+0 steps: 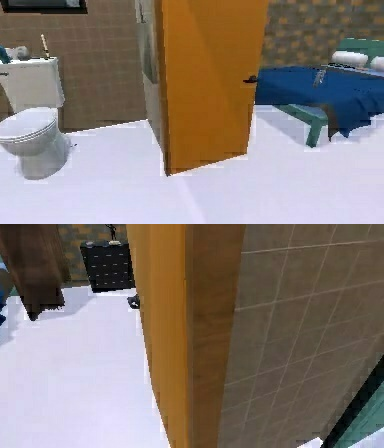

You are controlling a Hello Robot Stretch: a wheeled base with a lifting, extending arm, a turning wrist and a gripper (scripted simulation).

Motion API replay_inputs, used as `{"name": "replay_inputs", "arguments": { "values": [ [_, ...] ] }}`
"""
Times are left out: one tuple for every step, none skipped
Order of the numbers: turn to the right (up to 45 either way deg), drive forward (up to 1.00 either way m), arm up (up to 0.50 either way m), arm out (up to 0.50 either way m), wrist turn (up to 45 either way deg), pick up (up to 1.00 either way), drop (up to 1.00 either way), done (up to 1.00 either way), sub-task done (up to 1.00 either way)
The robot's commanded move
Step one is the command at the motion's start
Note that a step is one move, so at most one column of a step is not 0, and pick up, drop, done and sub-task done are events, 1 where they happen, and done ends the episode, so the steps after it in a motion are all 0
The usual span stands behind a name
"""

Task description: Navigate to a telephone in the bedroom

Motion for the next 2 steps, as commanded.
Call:
{"name": "replay_inputs", "arguments": {
  "values": [
    [0.0,0.45,0.00,0.00,0.0,0.00,0.00,0.00,0.00],
    [45.0,0.00,0.00,0.00,0.0,0.00,0.00,0.00,0.00]
  ]
}}
